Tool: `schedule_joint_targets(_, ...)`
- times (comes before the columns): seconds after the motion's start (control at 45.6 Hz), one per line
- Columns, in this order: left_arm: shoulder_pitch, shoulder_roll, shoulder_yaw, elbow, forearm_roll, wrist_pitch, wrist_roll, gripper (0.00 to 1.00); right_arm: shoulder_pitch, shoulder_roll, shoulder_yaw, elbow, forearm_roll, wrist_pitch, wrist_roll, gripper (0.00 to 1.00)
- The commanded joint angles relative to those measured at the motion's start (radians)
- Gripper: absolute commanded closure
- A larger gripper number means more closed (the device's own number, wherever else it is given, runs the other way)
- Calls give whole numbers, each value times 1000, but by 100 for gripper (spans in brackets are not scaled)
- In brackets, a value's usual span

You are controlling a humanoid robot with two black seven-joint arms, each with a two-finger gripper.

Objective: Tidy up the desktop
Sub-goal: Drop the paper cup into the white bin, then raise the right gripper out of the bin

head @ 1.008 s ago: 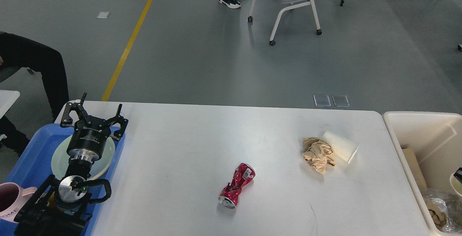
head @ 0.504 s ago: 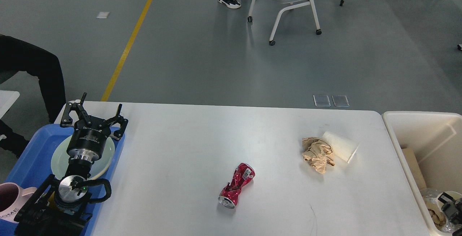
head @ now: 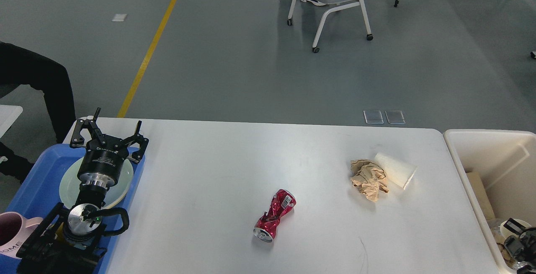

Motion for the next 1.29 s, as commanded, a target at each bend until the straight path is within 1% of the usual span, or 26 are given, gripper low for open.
schedule_joint_targets(0.0, -1, 0, 0, 0, 0, 0, 0, 4, 3, 0, 3, 2, 1, -8, 0, 0)
schedule_joint_targets(0.241, 1, 0, 0, 0, 0, 0, 0, 4, 10, -6, 4, 11, -1, -8, 5, 0)
schedule_joint_targets(0.416, 1, -1, 0, 0, 0, 0, 0, 4, 73, -26, 9, 23, -1, 2, 5, 0)
schedule_joint_targets(0.504, -1, 0, 0, 0, 0, 0, 0, 4, 128, -51, 7, 62, -2, 15, 3, 0)
schedule_joint_targets(0.613, -1, 0, 0, 0, 0, 0, 0, 4, 222, -103, 6, 160, -18, 57, 0, 0)
schedule_joint_targets(0.635, -1, 0, 0, 0, 0, 0, 0, 4, 271, -118, -4, 215, -21, 83, -1, 0)
schedule_joint_targets(0.701, 1, -1, 0, 0, 0, 0, 0, 4, 361, -146, -10, 310, -51, 134, -4, 0)
schedule_joint_targets(0.811, -1, 0, 0, 0, 0, 0, 0, 4, 529, -195, -17, 479, -171, 235, -18, 0)
schedule_joint_targets(0.854, -1, -1, 0, 0, 0, 0, 0, 4, 611, -212, -25, 555, -225, 290, -24, 0)
schedule_joint_targets(0.92, 1, 0, 0, 0, 0, 0, 0, 4, 714, -224, -34, 631, -272, 370, -30, 0)
schedule_joint_targets(1.03, -1, 0, 0, 0, 0, 0, 0, 4, 890, -210, -115, 706, -291, 554, -35, 0)
schedule_joint_targets(1.117, -1, -1, 0, 0, 0, 0, 0, 4, 1027, -172, -158, 760, -289, 703, -37, 0)
schedule_joint_targets(1.271, -1, 0, 0, 0, 0, 0, 0, 4, 1237, -121, -165, 845, -286, 895, -37, 0)
